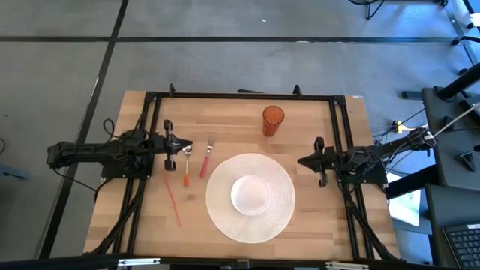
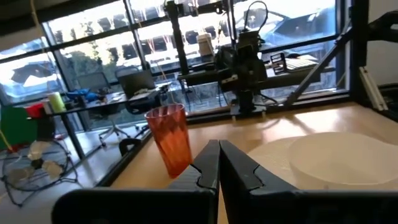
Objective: Pick & Place Utensil
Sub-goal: Put the orange cup on the white mat to the top right of the white bowl
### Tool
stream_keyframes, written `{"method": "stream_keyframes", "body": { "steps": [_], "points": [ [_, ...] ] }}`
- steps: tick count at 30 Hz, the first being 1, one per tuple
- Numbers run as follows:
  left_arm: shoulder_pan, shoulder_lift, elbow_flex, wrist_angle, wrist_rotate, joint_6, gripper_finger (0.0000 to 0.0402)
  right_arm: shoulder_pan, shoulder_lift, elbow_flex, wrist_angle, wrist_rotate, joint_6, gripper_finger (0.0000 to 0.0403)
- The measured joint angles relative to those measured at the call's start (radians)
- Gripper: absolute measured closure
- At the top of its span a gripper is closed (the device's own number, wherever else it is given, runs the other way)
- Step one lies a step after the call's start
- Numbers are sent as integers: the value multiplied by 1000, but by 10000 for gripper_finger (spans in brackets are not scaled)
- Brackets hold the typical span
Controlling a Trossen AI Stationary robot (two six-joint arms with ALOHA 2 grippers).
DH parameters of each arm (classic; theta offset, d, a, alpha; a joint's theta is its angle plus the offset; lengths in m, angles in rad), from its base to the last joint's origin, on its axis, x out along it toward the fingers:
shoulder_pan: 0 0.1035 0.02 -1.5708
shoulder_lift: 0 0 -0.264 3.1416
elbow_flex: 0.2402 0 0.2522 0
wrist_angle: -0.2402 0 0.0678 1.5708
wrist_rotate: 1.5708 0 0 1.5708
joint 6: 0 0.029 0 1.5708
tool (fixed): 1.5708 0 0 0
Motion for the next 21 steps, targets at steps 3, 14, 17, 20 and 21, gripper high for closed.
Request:
{"method": "stream_keyframes", "body": {
  "steps": [3,14,17,20,21],
  "points": [
    [1,0,0,0,-19,4,398,-1,0,0,34,95,-8,382],
    [1,1,0,50,-62,16,400,-232,175,422,-411,145,157,400],
    [1,0,0,69,-63,33,396,-353,330,623,-586,58,190,400],
    [0,0,0,79,-72,32,394,-467,520,817,-689,-27,111,400],
    [0,0,0,80,-75,33,394,-498,590,883,-727,-44,67,399]
  ]
}}
